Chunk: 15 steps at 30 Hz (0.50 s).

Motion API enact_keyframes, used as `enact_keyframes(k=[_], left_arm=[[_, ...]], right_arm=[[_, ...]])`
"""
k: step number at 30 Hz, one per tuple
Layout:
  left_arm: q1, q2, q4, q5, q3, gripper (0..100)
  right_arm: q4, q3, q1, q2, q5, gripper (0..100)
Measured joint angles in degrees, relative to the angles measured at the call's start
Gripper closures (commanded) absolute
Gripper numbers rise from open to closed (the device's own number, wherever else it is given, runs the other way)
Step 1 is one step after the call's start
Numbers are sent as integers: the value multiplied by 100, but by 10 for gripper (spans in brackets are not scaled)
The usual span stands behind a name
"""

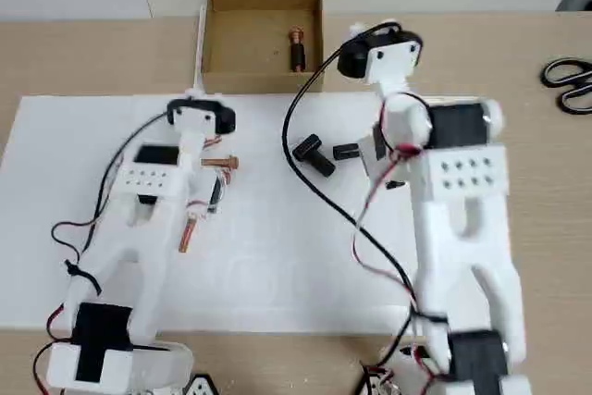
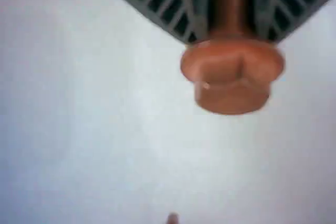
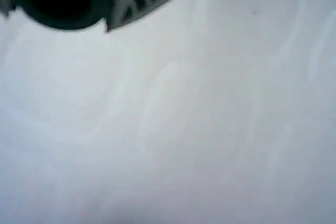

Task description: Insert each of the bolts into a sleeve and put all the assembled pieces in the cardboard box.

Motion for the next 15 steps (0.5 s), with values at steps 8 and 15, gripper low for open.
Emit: enact_keyframes(k=[8, 15], left_arm=[[0, 0, 2013, 800, -1934, 994], [519, -35, 2435, 1767, -2681, 994]], right_arm=[[0, 677, -9, -2312, 0, 995], [-484, 2567, 360, -3604, 0, 995]])
